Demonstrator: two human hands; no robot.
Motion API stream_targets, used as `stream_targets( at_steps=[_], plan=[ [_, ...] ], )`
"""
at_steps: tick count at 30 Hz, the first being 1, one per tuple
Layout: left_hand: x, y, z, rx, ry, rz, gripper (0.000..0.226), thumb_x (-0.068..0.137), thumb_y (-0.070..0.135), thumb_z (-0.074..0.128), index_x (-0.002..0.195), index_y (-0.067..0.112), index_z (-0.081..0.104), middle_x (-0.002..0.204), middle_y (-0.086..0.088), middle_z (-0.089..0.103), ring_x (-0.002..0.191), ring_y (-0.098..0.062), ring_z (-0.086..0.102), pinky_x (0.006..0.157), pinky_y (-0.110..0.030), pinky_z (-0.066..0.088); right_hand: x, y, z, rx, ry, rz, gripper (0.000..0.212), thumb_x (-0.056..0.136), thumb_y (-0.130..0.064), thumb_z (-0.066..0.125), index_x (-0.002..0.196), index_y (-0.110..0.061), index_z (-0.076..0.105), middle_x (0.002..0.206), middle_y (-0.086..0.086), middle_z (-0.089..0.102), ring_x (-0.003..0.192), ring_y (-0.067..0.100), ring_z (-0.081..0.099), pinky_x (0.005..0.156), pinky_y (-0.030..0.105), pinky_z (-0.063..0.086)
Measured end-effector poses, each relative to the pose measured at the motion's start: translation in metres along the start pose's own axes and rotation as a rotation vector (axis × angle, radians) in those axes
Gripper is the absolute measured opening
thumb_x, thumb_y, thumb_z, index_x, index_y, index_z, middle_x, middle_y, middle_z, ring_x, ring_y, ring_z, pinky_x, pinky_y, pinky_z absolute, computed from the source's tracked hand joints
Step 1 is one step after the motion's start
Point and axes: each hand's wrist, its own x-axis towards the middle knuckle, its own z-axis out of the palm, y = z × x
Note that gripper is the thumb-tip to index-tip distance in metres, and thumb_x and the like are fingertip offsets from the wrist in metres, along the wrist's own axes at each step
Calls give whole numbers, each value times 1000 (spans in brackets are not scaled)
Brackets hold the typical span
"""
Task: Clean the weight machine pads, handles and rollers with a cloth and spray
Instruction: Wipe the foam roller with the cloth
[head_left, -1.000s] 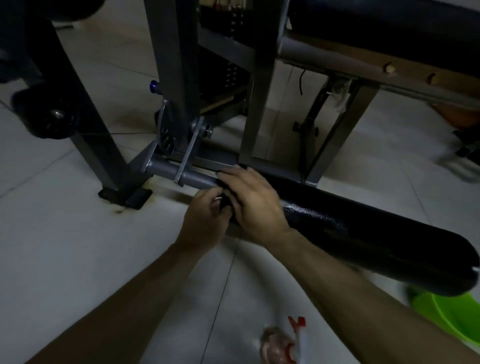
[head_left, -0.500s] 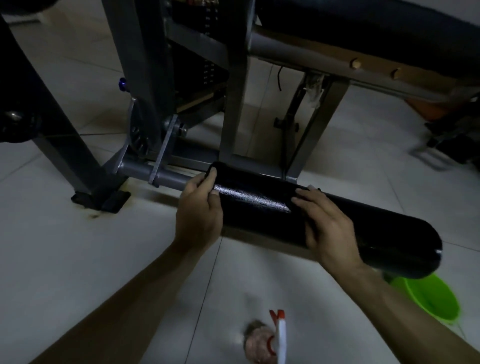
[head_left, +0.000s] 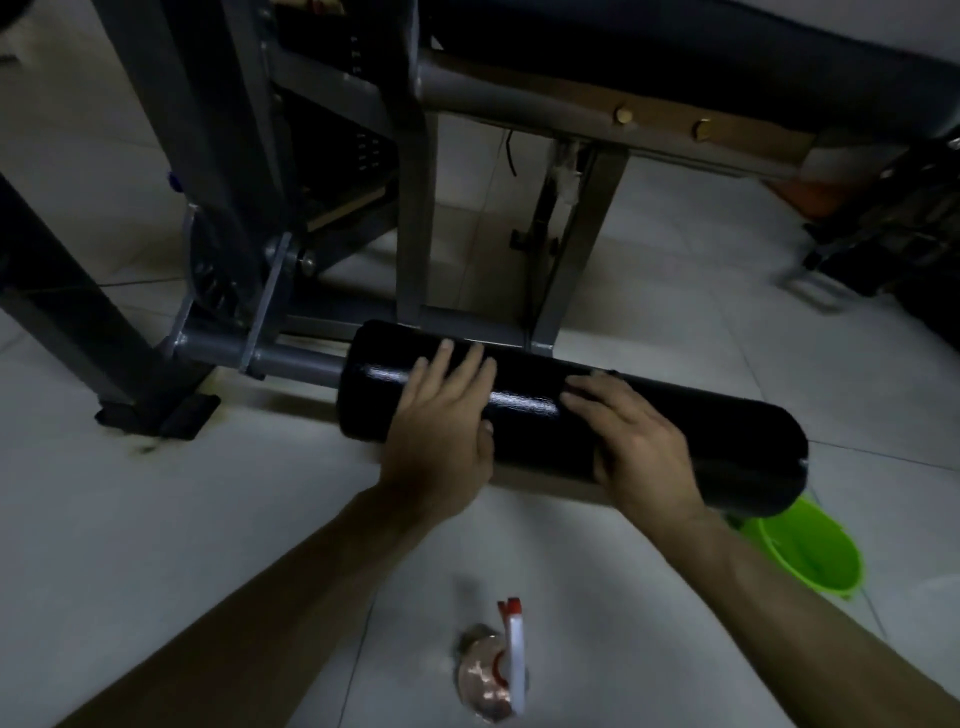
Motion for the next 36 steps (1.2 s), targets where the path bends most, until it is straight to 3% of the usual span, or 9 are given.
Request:
stream_targets(
  at_steps=[3,6,12,15,18,21,26,31,36],
  plan=[
    [14,25,10,46,-148,77,83,92,49,65,161,22,27,170,0,18,158,-25,5,128,-46,0,-38,45,-30,-22,12,181,66,70,17,62,128,-12,72,143,1,62,139,24,54,110,45,49],
    [17,37,20,128,-158,45,103,75,65,76,159,26,31,169,1,22,157,-28,13,127,-50,6,-45,49,-34,-5,82,347,62,72,16,62,127,-12,71,140,3,64,137,25,56,110,40,47],
    [14,36,28,152,-29,45,84,70,56,74,143,18,57,156,-5,48,148,-33,36,122,-55,25,18,-40,23,142,42,108,48,83,-6,74,131,-10,69,140,8,62,131,27,59,107,37,51],
    [17,33,26,204,-65,26,101,60,56,87,147,18,52,157,-4,46,148,-31,36,122,-52,25,4,-8,7,88,0,29,48,85,-3,61,132,-9,68,141,8,62,135,28,57,106,40,53],
    [19,35,24,225,-67,8,106,62,64,83,151,19,47,160,-4,42,150,-30,32,124,-51,22,-39,51,-25,6,18,135,65,72,2,52,133,-12,67,144,4,60,137,24,55,109,41,50],
    [25,52,22,220,-74,-11,108,60,70,81,148,14,51,158,-8,44,150,-34,31,124,-54,20,-66,90,-53,-27,38,365,64,76,8,61,134,-18,67,144,-2,59,129,23,59,96,46,56],
    [44,114,36,145,-242,173,113,71,66,78,160,22,24,170,-1,17,157,-28,11,127,-48,4,-69,92,-55,-48,58,491,48,97,-13,60,144,-25,57,157,8,42,138,32,48,112,48,45],
    [47,128,54,215,-249,166,114,69,57,83,160,25,22,168,4,22,155,-25,16,126,-48,9,-69,71,-39,31,207,599,58,82,-1,57,137,-19,65,141,7,60,124,28,60,104,40,50],
    [47,123,55,243,-208,191,102,72,51,78,157,24,30,166,5,26,153,-22,19,125,-44,9,-29,27,-11,141,129,412,56,81,-4,59,134,-19,68,138,7,60,120,27,62,100,39,53]
  ],
)
